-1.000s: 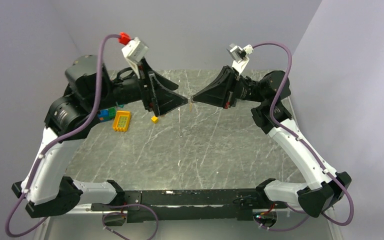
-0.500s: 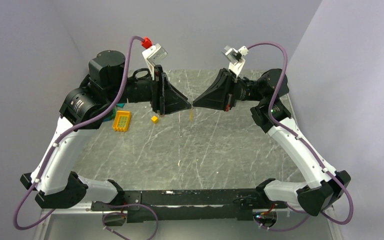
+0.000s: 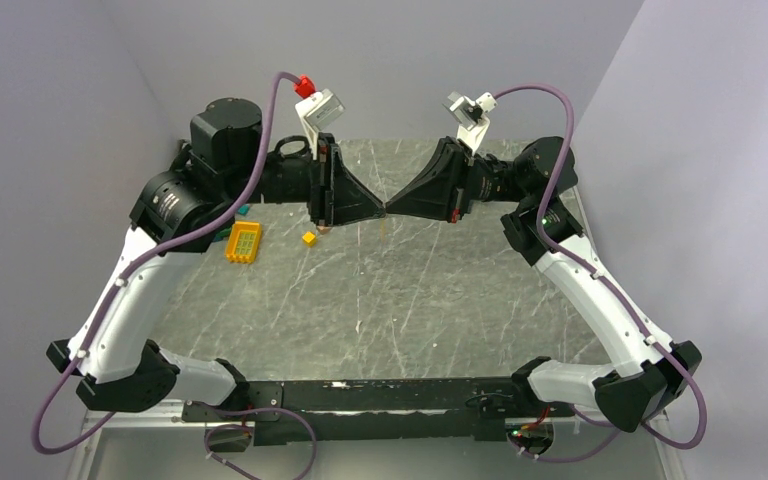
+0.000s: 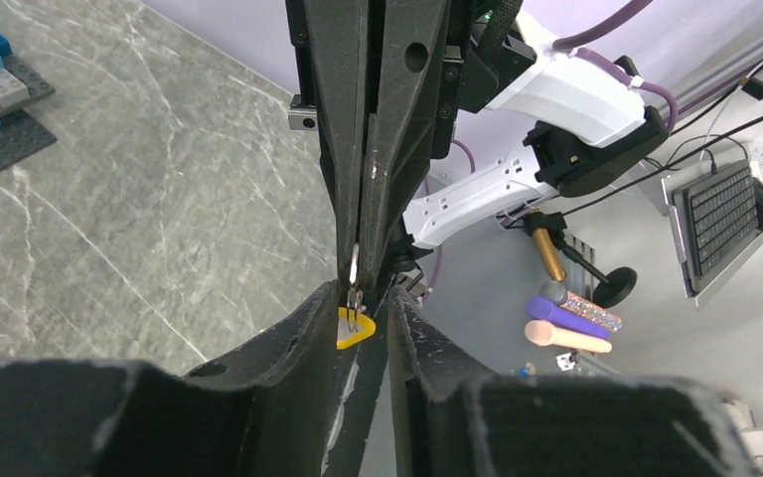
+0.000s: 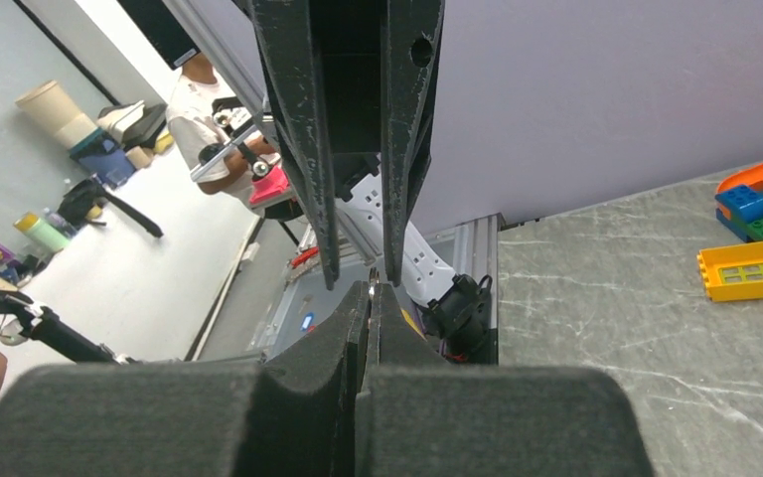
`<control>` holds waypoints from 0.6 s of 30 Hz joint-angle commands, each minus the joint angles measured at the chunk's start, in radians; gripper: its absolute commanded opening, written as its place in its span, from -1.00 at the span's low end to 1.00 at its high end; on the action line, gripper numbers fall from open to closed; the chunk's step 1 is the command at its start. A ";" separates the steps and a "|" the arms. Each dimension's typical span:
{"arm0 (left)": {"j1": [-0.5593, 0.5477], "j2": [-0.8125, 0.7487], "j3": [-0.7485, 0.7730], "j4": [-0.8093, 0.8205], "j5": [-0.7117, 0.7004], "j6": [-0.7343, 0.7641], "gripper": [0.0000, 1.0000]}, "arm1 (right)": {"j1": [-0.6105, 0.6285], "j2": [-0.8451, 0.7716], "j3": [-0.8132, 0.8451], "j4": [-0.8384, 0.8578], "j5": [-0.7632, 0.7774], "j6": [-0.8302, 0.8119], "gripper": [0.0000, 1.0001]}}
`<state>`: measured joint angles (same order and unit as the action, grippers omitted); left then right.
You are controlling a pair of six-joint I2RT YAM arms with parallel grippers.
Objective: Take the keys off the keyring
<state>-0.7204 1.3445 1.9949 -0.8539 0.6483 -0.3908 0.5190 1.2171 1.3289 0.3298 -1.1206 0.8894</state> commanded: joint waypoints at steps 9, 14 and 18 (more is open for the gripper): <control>0.002 0.000 0.007 0.010 0.016 -0.012 -0.82 | 0.004 -0.015 0.039 0.069 0.000 0.023 -1.00; -0.002 -0.037 -0.041 0.051 -0.021 -0.036 -1.00 | 0.004 -0.004 0.021 0.150 0.005 0.077 -1.00; -0.003 -0.047 -0.066 0.104 -0.052 -0.065 -1.00 | 0.006 0.002 0.004 0.211 0.023 0.122 -1.00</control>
<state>-0.7216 1.3212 1.9472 -0.8013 0.6388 -0.4240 0.5213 1.2221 1.3289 0.3904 -1.1217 0.9478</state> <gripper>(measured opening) 0.012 0.018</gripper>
